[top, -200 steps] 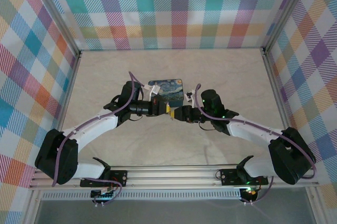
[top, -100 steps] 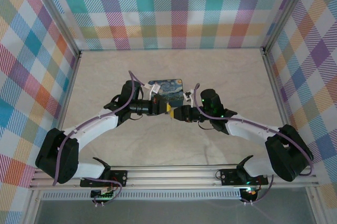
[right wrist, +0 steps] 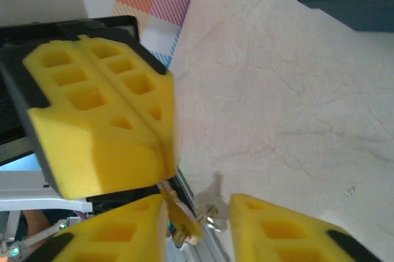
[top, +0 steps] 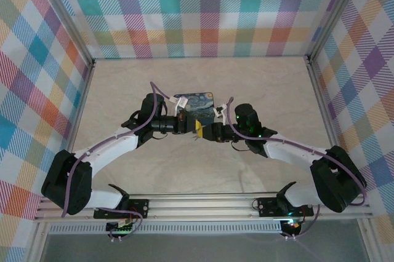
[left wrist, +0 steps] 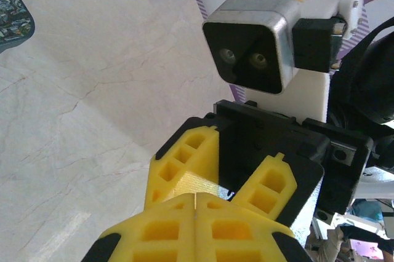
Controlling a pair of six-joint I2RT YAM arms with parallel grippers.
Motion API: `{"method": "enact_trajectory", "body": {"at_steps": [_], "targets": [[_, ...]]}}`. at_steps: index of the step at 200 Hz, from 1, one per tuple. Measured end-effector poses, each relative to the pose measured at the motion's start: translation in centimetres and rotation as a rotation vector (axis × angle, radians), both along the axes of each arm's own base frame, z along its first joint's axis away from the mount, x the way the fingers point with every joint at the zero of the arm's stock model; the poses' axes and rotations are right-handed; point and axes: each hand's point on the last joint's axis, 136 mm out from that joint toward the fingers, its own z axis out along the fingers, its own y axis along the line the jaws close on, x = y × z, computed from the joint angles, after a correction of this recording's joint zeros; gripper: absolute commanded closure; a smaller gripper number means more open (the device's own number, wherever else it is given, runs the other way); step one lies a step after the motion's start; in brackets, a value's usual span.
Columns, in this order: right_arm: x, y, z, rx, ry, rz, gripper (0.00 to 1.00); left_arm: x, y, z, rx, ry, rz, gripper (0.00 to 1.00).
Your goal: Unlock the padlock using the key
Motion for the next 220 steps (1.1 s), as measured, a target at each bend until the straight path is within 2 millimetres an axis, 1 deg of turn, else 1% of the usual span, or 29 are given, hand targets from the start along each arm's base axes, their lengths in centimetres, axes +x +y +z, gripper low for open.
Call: {"method": "enact_trajectory", "body": {"at_steps": [18, 46, 62, 79, 107, 123, 166, 189, 220], "targets": [[0.2, -0.8, 0.2, -0.011, -0.003, -0.022, 0.58, -0.1, 0.0, 0.1, 0.000, -0.001, -0.001, 1.00], [0.7, -2.3, 2.5, 0.008, -0.071, -0.062, 0.57, -0.2, 0.1, 0.4, -0.003, -0.009, -0.003, 1.00], [0.7, -2.4, 3.1, 0.017, -0.091, -0.058, 0.58, -0.3, 0.1, 0.6, -0.008, -0.012, -0.007, 1.00], [0.8, -2.1, 2.8, 0.017, -0.078, -0.043, 0.59, -0.3, 0.1, 0.7, -0.009, -0.014, -0.007, 1.00], [0.8, -1.5, 1.5, 0.007, -0.040, -0.019, 0.60, -0.4, 0.1, 0.7, -0.010, -0.015, -0.008, 1.00], [0.7, -1.2, 1.1, 0.006, -0.026, -0.007, 0.61, -0.4, 0.1, 0.7, -0.010, -0.015, -0.008, 1.00], [0.1, -0.4, 1.7, 0.034, -0.040, 0.029, 0.65, -0.4, 0.1, 0.7, -0.011, -0.015, -0.008, 1.00], [0.0, -0.3, 1.8, 0.039, -0.040, 0.036, 0.72, -0.4, 0.1, 0.7, -0.011, -0.015, -0.008, 1.00], [-0.1, -0.1, 1.7, 0.044, -0.029, 0.041, 0.78, -0.4, 0.1, 0.7, -0.011, -0.015, -0.008, 1.00]]}}
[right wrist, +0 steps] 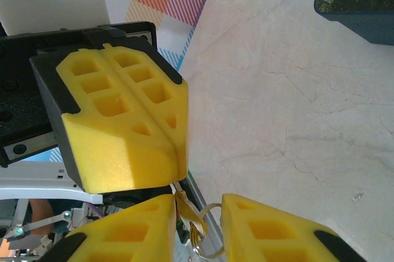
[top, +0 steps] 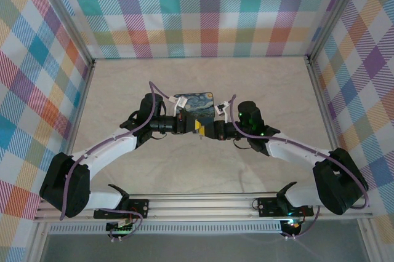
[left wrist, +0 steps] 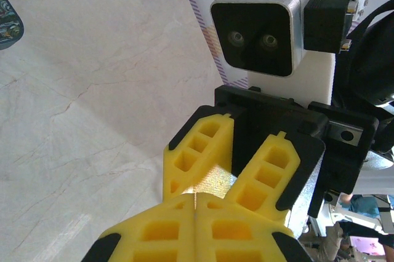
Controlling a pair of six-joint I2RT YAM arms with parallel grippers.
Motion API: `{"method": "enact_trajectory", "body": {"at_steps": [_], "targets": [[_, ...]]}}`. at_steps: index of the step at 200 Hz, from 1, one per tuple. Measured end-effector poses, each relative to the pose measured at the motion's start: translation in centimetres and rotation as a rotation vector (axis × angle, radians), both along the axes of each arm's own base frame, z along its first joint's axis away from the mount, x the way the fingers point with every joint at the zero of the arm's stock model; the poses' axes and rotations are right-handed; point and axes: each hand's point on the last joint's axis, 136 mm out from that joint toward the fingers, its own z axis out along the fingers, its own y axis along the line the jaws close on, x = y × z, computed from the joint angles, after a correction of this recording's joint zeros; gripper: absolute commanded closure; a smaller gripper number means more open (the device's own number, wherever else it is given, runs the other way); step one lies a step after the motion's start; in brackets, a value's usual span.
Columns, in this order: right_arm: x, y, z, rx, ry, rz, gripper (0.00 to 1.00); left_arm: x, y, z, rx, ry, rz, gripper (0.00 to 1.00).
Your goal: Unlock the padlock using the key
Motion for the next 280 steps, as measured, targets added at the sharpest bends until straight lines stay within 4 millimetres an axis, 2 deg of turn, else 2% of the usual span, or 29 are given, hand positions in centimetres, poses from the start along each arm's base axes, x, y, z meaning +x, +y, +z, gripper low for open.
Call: {"method": "enact_trajectory", "body": {"at_steps": [78, 104, 116, 122, 135, 165, 212, 235, 248, 280], "targets": [[-0.1, 0.1, 0.4, 0.019, -0.006, 0.008, 1.00, 0.3, 0.3, 0.0, -0.002, 0.004, 0.012, 1.00], [-0.1, 0.1, 0.5, 0.030, -0.009, 0.006, 1.00, 0.4, 0.4, 0.1, -0.007, 0.005, 0.012, 1.00], [-0.1, 0.1, 0.5, 0.038, -0.012, 0.003, 1.00, 0.4, 0.3, 0.2, -0.011, 0.003, 0.014, 0.97], [-0.1, 0.1, 0.6, 0.042, -0.013, 0.003, 1.00, 0.4, 0.3, 0.2, -0.012, 0.003, 0.015, 0.91], [0.0, 0.1, 0.6, 0.046, -0.013, 0.001, 1.00, 0.6, 0.3, 0.2, -0.012, 0.004, 0.022, 0.62], [0.1, -0.1, -0.2, 0.016, 0.005, -0.018, 1.00, 1.5, 0.9, -0.3, 0.018, -0.001, 0.076, 0.39], [0.4, -0.9, -1.9, -0.060, 0.026, -0.058, 1.00, 2.8, 2.9, -2.6, 0.143, 0.035, 0.216, 0.32], [0.8, -1.8, -3.0, -0.112, 0.034, -0.092, 1.00, 3.5, 4.4, -4.9, 0.252, 0.085, 0.334, 0.32], [1.4, -2.7, -3.6, -0.139, 0.047, -0.127, 1.00, 3.6, 4.8, -6.4, 0.321, 0.106, 0.393, 0.31], [3.7, -6.1, -4.9, -0.203, 0.083, -0.254, 1.00, 2.9, 4.1, -10.5, 0.495, 0.115, 0.469, 0.30]]}}
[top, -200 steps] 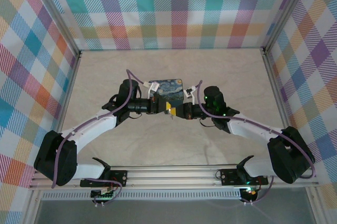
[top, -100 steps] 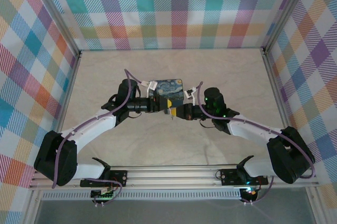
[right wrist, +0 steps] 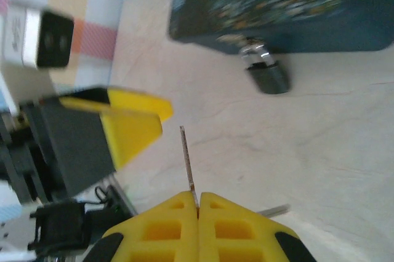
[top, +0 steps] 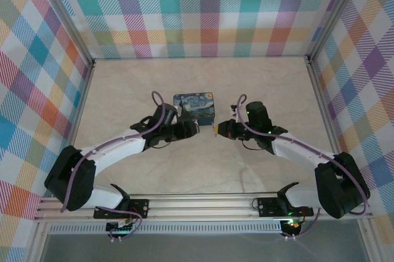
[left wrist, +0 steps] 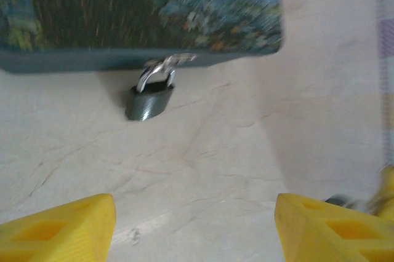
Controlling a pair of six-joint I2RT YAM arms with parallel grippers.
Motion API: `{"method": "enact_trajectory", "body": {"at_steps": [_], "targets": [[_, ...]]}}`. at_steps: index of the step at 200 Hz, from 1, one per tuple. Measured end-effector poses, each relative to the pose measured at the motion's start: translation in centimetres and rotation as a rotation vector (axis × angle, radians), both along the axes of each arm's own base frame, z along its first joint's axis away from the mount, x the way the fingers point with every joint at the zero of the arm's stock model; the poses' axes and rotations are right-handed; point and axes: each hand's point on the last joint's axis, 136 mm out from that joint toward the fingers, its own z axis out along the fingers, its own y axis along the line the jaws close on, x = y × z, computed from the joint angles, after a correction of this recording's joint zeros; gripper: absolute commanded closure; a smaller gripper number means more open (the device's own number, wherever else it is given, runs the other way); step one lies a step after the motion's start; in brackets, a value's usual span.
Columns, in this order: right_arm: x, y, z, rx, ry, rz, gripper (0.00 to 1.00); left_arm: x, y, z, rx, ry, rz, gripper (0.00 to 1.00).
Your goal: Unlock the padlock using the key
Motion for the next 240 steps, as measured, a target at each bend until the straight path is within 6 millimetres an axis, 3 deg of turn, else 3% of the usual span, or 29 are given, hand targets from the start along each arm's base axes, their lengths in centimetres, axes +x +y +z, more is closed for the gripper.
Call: {"method": "enact_trajectory", "body": {"at_steps": [26, 78, 116, 183, 219, 240], "targets": [[0.2, -1.3, -0.4, -0.035, 0.013, -0.038, 1.00, 0.5, -0.1, -2.6, 0.126, -0.003, 0.051, 0.29], [-0.3, -1.6, -0.8, -0.054, 0.025, -0.036, 1.00, 3.1, -1.8, -5.0, 0.264, -0.058, 0.110, 0.29], [-0.8, -1.9, -1.8, -0.065, 0.048, -0.035, 1.00, 4.7, -2.2, -6.7, 0.324, -0.066, 0.155, 0.35], [-1.0, -1.9, -2.0, -0.066, 0.050, -0.031, 1.00, 7.0, -3.7, -7.1, 0.382, -0.115, 0.192, 0.52], [-1.2, -2.0, -2.3, -0.070, 0.058, -0.030, 1.00, 7.1, -3.3, -7.0, 0.421, -0.129, 0.203, 0.69], [-1.4, -2.0, -2.8, -0.074, 0.072, -0.027, 1.00, 7.2, -3.1, -6.9, 0.440, -0.131, 0.203, 0.74]]}}
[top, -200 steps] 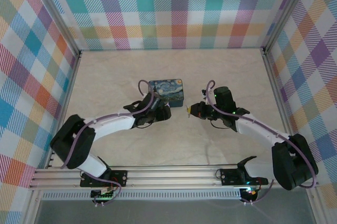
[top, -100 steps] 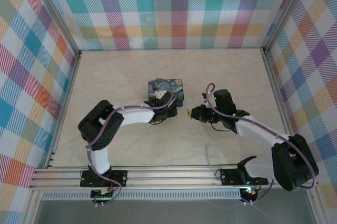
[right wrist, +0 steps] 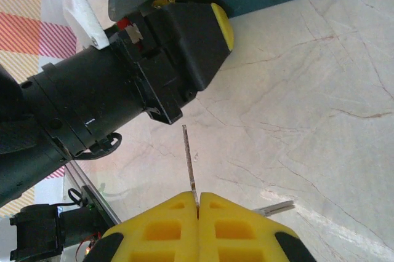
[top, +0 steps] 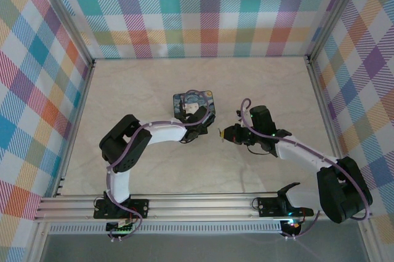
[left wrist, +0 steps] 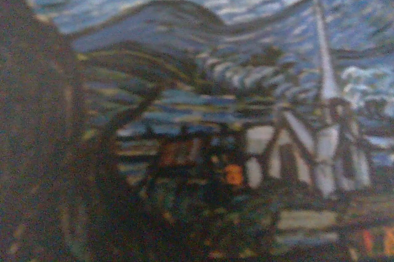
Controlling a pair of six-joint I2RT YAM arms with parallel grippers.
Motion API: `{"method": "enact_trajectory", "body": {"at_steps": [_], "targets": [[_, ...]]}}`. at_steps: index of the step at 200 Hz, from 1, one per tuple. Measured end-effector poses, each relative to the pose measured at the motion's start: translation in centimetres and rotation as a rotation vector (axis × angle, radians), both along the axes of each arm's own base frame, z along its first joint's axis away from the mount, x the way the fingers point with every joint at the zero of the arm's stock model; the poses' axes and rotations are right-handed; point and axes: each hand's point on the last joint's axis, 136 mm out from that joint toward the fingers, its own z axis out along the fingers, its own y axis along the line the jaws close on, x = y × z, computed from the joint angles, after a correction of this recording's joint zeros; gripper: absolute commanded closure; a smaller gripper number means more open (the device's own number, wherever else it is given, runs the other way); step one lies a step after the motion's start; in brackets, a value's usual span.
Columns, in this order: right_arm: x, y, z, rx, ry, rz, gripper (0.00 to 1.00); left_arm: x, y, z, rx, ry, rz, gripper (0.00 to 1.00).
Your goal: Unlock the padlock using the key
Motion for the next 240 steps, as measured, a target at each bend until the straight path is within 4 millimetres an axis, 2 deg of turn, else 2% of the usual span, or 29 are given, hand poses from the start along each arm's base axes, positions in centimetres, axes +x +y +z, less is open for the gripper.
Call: {"method": "enact_trajectory", "body": {"at_steps": [40, 114, 145, 159, 186, 240], "targets": [[-0.4, -0.1, -0.6, -0.005, 0.016, 0.003, 1.00, -0.1, 0.1, 0.1, 0.021, 0.015, -0.004, 0.84], [-0.6, 0.0, -0.8, 0.002, 0.029, 0.015, 1.00, -0.6, 0.1, 0.5, 0.054, 0.062, -0.034, 0.84], [-0.8, 0.1, -0.8, 0.005, 0.033, 0.025, 1.00, -1.6, -0.2, 0.5, 0.046, 0.125, -0.064, 0.92], [-0.9, 0.2, -0.7, 0.010, 0.032, 0.034, 1.00, -1.8, -0.4, 1.1, 0.020, 0.148, -0.077, 0.96], [-1.2, 0.4, -0.6, 0.014, 0.028, 0.051, 1.00, -2.1, -0.9, 3.3, -0.072, 0.181, -0.106, 0.96], [-2.3, 1.4, -0.1, 0.020, 0.009, 0.097, 1.00, -2.2, -0.2, 6.0, -0.253, 0.277, -0.108, 0.97]]}}
